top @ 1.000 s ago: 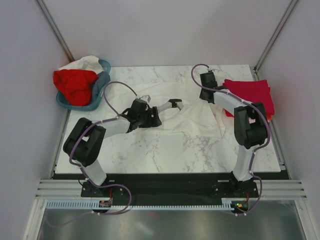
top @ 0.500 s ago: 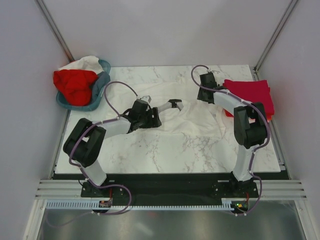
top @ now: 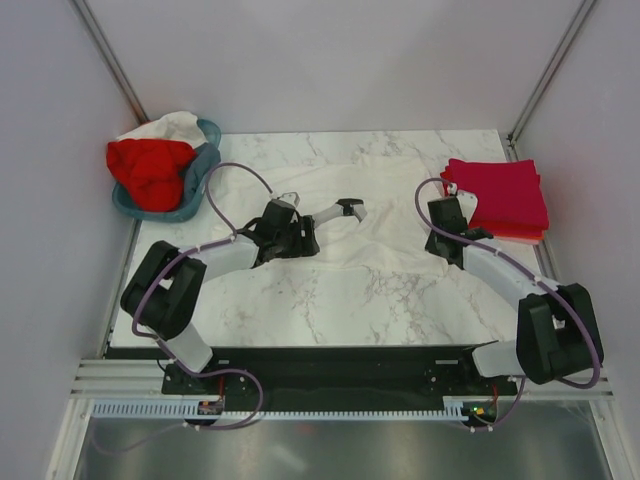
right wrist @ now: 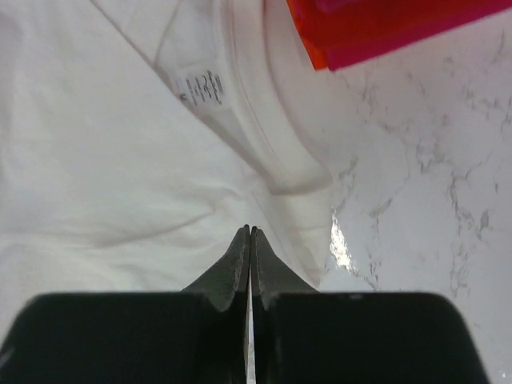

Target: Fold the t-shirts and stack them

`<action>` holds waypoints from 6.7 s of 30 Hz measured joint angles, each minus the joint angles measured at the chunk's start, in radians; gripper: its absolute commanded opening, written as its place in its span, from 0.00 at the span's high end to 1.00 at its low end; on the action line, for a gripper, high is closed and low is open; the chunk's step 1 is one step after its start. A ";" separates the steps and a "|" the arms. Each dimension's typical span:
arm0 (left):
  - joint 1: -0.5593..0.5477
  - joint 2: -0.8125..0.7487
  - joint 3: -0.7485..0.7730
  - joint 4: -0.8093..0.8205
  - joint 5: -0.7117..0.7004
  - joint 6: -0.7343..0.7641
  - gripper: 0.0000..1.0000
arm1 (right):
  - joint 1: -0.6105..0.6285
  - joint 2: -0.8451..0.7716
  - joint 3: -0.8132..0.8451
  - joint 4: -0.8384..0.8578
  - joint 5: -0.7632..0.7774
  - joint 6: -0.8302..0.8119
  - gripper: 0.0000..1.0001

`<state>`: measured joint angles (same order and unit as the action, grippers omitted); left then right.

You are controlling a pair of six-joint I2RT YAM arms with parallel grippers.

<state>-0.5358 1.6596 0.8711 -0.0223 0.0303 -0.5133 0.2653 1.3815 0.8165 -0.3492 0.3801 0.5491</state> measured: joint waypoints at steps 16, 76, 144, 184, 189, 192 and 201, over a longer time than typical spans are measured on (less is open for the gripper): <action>0.000 -0.002 -0.008 -0.007 -0.004 0.000 0.22 | -0.001 0.099 -0.081 -0.012 -0.071 0.074 1.00; 0.450 -0.249 -0.152 -0.221 -0.273 -0.299 0.98 | -0.106 0.043 -0.077 0.045 -0.075 0.204 1.00; -0.040 0.367 0.589 -0.089 0.209 -0.232 0.56 | -0.002 0.571 0.489 0.077 -0.268 -0.034 1.00; -0.150 0.628 0.850 -0.278 0.166 -0.144 0.98 | -0.003 0.644 0.543 0.073 -0.252 -0.037 1.00; -0.151 0.628 0.850 -0.278 0.152 -0.143 0.98 | -0.005 0.644 0.543 0.073 -0.253 -0.037 1.00; -0.152 0.608 0.829 -0.278 0.119 -0.143 0.98 | -0.006 0.644 0.543 0.073 -0.253 -0.037 1.00; -0.153 0.500 0.735 -0.283 -0.013 -0.139 0.98 | -0.008 0.645 0.544 0.074 -0.256 -0.037 1.00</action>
<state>-0.6888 2.1601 1.6066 -0.3050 0.0170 -0.6521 0.2577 2.0266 1.3602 -0.2756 0.1246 0.5125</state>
